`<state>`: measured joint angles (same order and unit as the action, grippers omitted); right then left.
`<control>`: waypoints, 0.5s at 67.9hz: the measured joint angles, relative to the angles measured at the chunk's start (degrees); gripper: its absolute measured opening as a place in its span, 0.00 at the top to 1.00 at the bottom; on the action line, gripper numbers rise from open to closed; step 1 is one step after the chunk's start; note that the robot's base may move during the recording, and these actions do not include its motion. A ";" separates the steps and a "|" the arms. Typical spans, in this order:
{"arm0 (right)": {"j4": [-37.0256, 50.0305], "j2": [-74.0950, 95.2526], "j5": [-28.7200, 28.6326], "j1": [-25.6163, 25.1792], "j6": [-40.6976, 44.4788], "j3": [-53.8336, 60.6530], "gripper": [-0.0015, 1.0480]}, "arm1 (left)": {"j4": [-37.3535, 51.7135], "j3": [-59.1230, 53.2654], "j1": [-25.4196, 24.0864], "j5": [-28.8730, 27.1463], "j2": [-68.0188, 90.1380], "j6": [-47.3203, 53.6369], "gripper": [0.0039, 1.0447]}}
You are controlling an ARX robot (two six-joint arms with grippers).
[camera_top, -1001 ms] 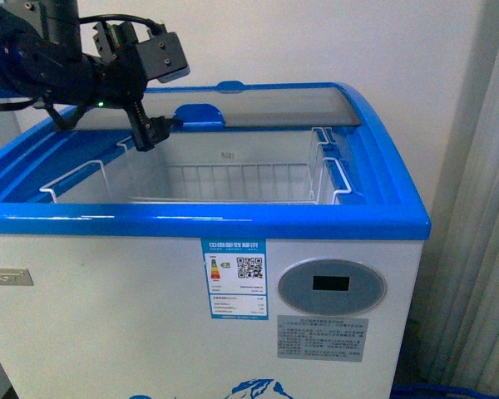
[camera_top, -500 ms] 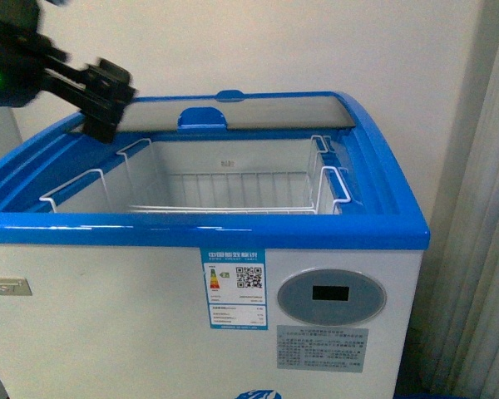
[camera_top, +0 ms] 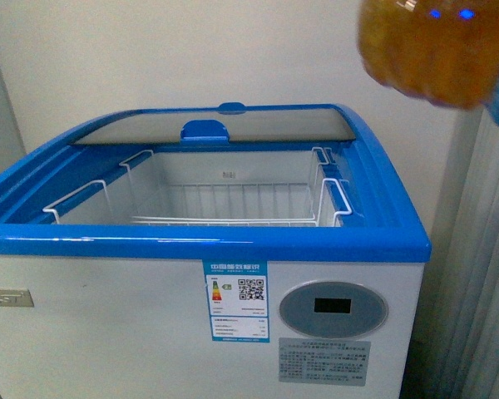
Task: Put drink in fridge
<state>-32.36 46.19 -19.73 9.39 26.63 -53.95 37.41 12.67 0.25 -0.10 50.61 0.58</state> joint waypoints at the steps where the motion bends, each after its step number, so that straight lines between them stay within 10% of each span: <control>1: 0.37 1.05 0.04 0.04 0.96 -0.68 0.72 | -0.02 -0.24 0.00 0.11 -0.33 -0.28 0.98; 19: 6.95 40.41 12.09 6.95 28.81 -22.49 0.72 | -3.06 -6.21 -0.02 0.09 -9.44 -0.26 0.98; 34: 5.95 61.02 17.38 13.11 36.09 -43.43 0.72 | -7.93 -9.16 -0.02 0.09 -17.31 -0.26 0.98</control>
<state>-26.41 107.22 -2.35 22.50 62.72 -97.38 29.47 3.51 0.23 -0.01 33.30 0.32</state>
